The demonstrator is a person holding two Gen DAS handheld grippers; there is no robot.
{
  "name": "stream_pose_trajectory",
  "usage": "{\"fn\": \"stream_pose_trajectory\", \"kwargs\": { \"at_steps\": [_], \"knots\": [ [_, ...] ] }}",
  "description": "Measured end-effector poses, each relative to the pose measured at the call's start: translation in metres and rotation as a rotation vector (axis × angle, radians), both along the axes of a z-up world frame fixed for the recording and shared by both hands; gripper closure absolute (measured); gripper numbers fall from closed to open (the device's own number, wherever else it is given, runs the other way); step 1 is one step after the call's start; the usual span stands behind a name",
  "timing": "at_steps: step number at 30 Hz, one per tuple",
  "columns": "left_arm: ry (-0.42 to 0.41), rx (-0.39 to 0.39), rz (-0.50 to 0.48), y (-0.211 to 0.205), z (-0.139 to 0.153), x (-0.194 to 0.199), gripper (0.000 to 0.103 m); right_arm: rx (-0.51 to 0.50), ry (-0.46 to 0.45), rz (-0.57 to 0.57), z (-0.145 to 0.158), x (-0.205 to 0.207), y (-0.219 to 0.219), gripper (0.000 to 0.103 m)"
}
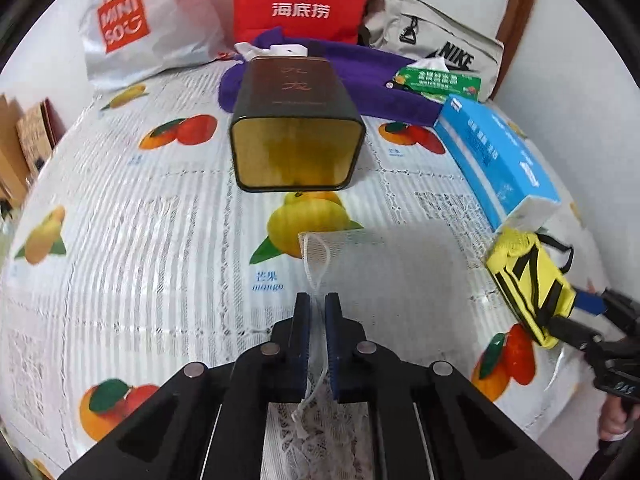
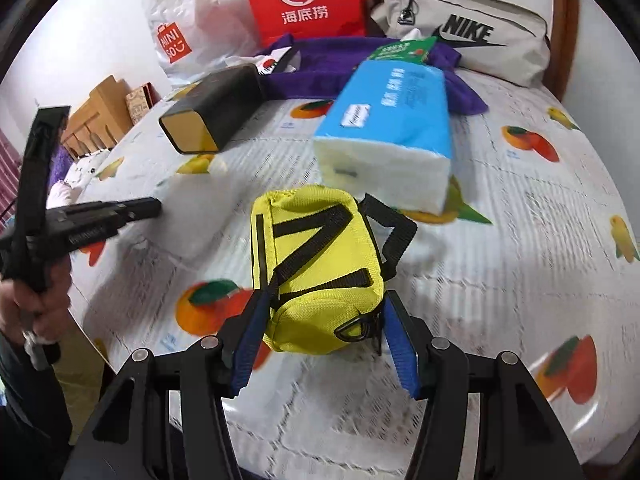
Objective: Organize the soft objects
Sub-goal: 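Lift and carry the mesh bag with the left gripper while the right carries the yellow bag toward the towel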
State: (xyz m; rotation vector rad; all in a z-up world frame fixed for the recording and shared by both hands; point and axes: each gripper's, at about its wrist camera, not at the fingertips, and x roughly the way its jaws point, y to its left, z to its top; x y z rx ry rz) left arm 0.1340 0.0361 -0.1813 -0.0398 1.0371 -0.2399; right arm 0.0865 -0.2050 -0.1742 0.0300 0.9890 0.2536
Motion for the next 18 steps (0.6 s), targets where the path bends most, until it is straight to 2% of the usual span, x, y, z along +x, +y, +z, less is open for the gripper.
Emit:
{"fn": "stream_pose_trajectory", "kwargs": {
  "at_steps": [2,4,6,9,11,12,14,16,18],
  "knots": [
    [0.008,-0.049,-0.012,-0.001,0.001,-0.001,0.071,0.001,-0.005,-0.008,-0.001,-0.003,-0.004,0.046],
    [0.005,-0.096,-0.026,-0.007,0.003,0.0,0.034,0.017,-0.002,-0.011,-0.003,-0.005,-0.008,0.046],
    [-0.004,-0.109,-0.027,-0.015,0.004,0.002,0.03,0.026,0.0,-0.017,-0.004,-0.005,-0.011,0.046],
    [0.011,-0.087,-0.011,-0.028,0.002,0.005,0.027,0.038,-0.001,-0.02,-0.005,-0.008,-0.015,0.046],
    [0.044,-0.054,-0.025,-0.042,-0.004,0.009,0.026,0.038,-0.004,-0.018,-0.005,-0.008,-0.017,0.046],
    [0.037,-0.026,-0.03,-0.049,-0.005,0.009,0.02,0.037,-0.005,-0.021,-0.005,-0.009,-0.019,0.046],
    [0.015,0.02,-0.05,-0.061,-0.008,0.008,0.017,0.04,-0.008,-0.029,-0.003,-0.01,-0.023,0.046],
    [0.005,0.052,-0.064,-0.069,-0.011,0.007,0.007,0.044,-0.01,-0.036,-0.003,-0.01,-0.027,0.046],
    [-0.009,0.078,-0.069,-0.074,-0.014,0.006,0.005,0.047,-0.008,-0.038,-0.004,-0.009,-0.028,0.046]
  ]
}}
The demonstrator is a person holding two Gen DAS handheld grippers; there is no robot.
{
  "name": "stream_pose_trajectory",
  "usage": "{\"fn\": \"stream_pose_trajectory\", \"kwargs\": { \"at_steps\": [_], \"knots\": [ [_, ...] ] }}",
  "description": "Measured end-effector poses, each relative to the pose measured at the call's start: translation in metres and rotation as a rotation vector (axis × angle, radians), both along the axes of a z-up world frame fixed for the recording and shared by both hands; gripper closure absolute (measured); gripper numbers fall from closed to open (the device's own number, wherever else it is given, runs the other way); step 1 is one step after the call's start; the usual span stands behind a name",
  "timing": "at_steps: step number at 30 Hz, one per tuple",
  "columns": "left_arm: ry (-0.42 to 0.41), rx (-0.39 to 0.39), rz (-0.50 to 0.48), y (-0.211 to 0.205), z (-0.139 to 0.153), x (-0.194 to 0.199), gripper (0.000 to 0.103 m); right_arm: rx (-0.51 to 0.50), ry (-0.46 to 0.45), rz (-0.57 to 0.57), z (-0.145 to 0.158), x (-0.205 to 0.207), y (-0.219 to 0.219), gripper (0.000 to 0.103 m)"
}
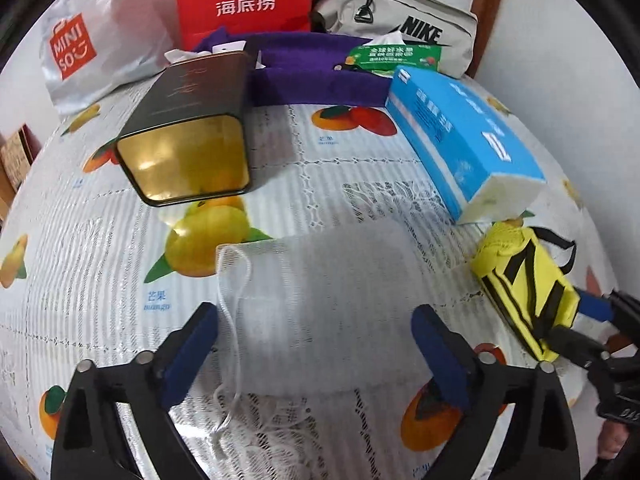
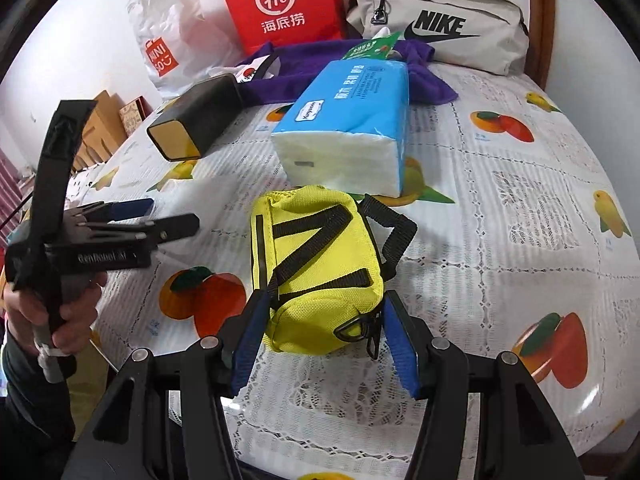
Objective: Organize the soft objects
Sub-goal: 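Lift and carry the mesh bag with the left gripper while the right carries the yellow bag toward the towel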
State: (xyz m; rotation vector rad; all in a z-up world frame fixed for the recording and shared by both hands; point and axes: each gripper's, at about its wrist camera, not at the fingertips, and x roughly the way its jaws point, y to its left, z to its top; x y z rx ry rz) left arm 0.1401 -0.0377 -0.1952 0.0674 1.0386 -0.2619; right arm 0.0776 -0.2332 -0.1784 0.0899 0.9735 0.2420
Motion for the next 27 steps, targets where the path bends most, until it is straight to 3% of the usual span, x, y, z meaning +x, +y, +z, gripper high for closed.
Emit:
{"fn": "stream_pose_trajectory", "kwargs": {
  "at_steps": [3,6,8,9,10,13,16,22,27],
  "knots": [
    [-0.019,0.058,-0.004,-0.008,-0.003,-0.002,0.003,0.011,0.007,-0.007,-0.004,0.003,-0.001,0.046],
    [-0.018,0.06,0.005,-0.008,-0.004,-0.001,0.003,0.023,0.011,-0.011,-0.007,0.005,-0.002,0.046],
    [-0.037,0.061,-0.002,-0.008,-0.003,-0.003,0.008,0.036,0.014,-0.013,-0.008,0.005,-0.003,0.046],
    [-0.051,0.062,-0.009,-0.009,-0.003,-0.004,0.019,0.042,0.015,-0.014,-0.008,0.005,-0.004,0.046],
    [-0.065,0.058,-0.019,-0.01,-0.001,-0.006,0.036,0.042,0.016,-0.014,-0.008,0.005,-0.004,0.046],
    [-0.084,0.043,-0.064,-0.016,0.003,-0.01,0.071,0.031,0.014,-0.012,-0.009,0.006,-0.002,0.046],
    [-0.086,0.027,-0.099,-0.02,0.003,-0.012,0.092,0.022,0.012,-0.009,-0.009,0.005,-0.001,0.046],
    [-0.037,-0.075,-0.081,-0.003,0.003,-0.008,0.096,0.025,0.013,-0.01,-0.008,0.006,-0.001,0.046],
    [-0.032,-0.097,-0.031,0.017,0.007,-0.011,0.096,0.018,0.0,0.005,-0.002,0.005,0.004,0.047]
  ]
}}
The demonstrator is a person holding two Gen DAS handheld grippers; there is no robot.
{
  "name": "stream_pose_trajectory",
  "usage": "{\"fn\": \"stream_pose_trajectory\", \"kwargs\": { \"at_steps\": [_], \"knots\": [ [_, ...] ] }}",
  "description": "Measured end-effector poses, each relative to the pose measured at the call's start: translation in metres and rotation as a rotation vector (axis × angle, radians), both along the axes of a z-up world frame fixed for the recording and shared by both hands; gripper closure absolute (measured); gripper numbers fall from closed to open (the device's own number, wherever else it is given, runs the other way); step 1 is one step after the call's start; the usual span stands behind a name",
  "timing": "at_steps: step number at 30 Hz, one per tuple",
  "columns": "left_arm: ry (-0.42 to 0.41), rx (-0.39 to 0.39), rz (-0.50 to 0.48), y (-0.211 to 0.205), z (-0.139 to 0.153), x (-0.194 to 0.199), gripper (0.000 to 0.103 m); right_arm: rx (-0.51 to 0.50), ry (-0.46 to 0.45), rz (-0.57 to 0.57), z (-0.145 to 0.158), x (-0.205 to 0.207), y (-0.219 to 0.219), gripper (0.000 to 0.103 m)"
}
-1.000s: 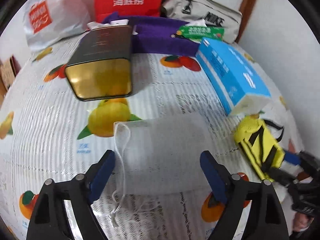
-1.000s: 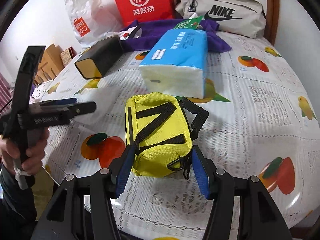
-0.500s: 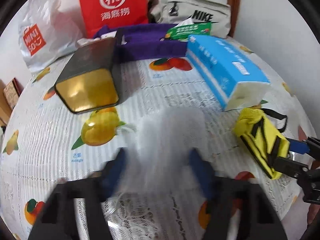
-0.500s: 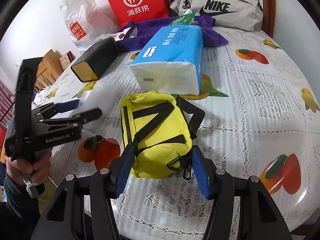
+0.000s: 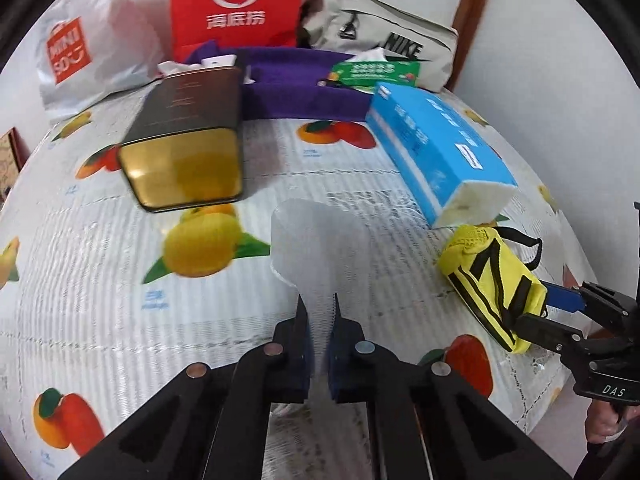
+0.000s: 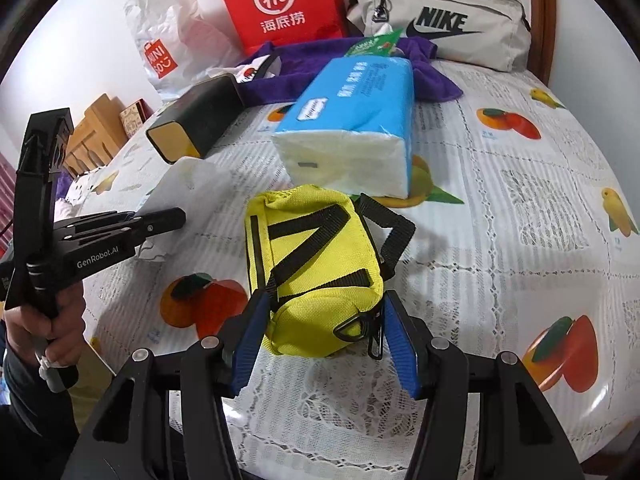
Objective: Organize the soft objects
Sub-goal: 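Lift and carry the mesh bag with the left gripper while the right carries the yellow bag toward the towel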
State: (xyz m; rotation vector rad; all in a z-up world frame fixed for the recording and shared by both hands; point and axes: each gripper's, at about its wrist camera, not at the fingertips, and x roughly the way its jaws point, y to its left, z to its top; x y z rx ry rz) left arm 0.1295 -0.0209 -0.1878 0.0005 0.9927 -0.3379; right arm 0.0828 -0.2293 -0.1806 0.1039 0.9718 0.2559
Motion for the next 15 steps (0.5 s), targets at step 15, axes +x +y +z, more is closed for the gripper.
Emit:
{"fn": "stream_pose_trajectory", "kwargs": {
  "at_steps": [15],
  "knots": [
    [-0.03,-0.044,0.089,0.043,0.031,-0.005,0.097,0.036,-0.017,0.061,0.028,0.002,0.013,0.05]
  ]
}}
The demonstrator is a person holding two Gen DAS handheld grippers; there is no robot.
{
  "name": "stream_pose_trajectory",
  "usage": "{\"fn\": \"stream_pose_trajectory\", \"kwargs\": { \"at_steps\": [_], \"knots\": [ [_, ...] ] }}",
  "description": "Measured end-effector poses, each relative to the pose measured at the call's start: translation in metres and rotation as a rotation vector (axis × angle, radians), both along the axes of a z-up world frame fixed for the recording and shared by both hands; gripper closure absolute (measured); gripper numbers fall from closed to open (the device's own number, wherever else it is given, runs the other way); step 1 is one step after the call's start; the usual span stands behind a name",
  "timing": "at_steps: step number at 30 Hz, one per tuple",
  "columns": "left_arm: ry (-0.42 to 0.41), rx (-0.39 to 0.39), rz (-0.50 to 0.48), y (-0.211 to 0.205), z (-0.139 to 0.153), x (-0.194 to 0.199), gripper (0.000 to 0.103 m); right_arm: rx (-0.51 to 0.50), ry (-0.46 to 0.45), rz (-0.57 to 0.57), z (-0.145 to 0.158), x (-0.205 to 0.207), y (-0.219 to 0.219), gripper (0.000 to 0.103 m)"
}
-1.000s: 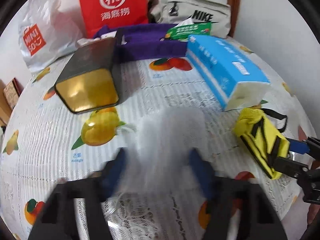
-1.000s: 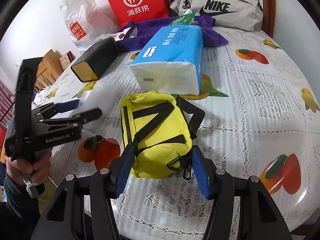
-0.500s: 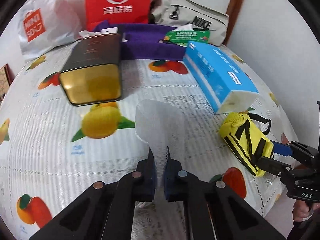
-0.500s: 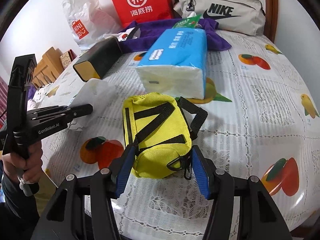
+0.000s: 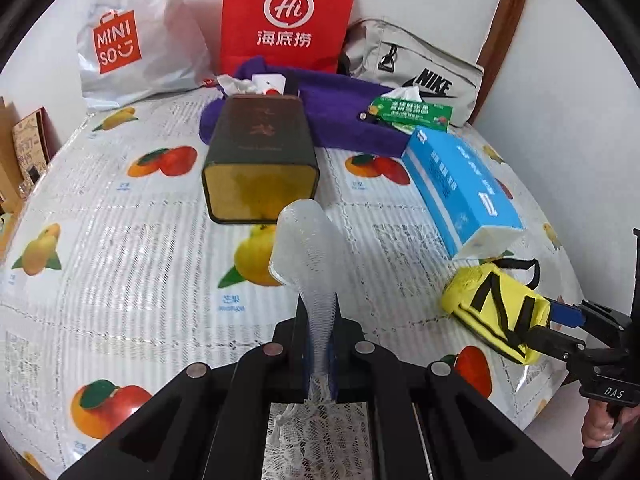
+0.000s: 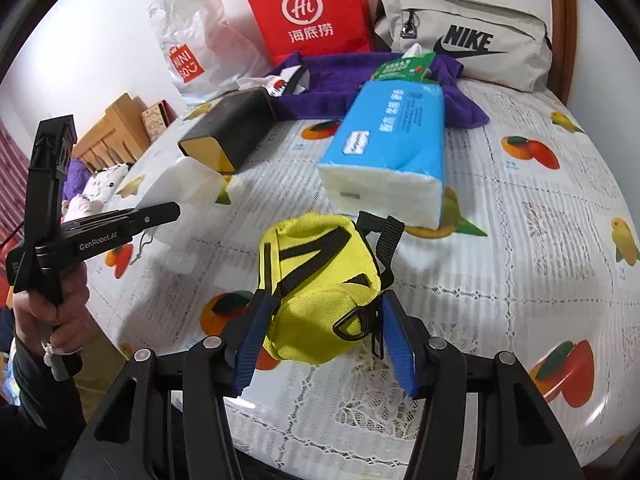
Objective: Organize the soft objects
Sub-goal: 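Lift and carry the mesh bag with the left gripper while the right carries the yellow bag toward the towel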
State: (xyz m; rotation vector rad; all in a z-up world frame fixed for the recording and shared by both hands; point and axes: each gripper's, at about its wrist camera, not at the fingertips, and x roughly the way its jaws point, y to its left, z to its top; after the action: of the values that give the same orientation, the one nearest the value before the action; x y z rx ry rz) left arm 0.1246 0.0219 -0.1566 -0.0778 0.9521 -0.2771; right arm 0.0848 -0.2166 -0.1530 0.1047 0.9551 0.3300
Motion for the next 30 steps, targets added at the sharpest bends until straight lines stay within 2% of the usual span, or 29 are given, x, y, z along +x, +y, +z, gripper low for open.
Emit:
{"fn": "stream_pose_trajectory", "kwargs": {
  "at_steps": [1,3,6,9,12,17,21,25,30],
  "knots": [
    [-0.003,-0.003,0.003,0.001,0.003,0.0,0.097,0.005,-0.004,0.002,0.003,0.0,0.0,0.056],
    [-0.006,-0.004,0.004,0.004,0.007,0.001,0.097,0.017,-0.001,0.011,0.007,0.002,0.001,0.056],
    [-0.006,0.005,0.001,0.004,0.009,0.004,0.097,-0.028,0.038,0.007,0.0,0.009,0.005,0.056],
    [-0.002,-0.001,0.003,0.004,0.009,0.004,0.097,-0.017,0.06,0.007,-0.008,0.012,0.004,0.055],
    [0.008,-0.006,0.0,0.003,0.007,0.005,0.097,-0.048,0.103,-0.009,-0.019,0.015,0.005,0.049],
    [0.021,-0.01,-0.012,0.0,0.003,0.005,0.097,0.026,0.143,-0.043,-0.035,0.019,-0.002,0.048],
    [0.023,-0.011,-0.016,-0.001,0.002,0.005,0.097,-0.015,0.101,-0.025,-0.034,0.017,0.006,0.059],
    [0.016,-0.018,-0.013,0.002,0.006,0.005,0.097,0.04,0.082,-0.008,-0.024,0.012,0.005,0.061],
    [0.004,-0.024,-0.001,0.008,0.012,0.006,0.097,0.05,0.044,0.01,-0.005,0.007,0.006,0.062]
  ]
}}
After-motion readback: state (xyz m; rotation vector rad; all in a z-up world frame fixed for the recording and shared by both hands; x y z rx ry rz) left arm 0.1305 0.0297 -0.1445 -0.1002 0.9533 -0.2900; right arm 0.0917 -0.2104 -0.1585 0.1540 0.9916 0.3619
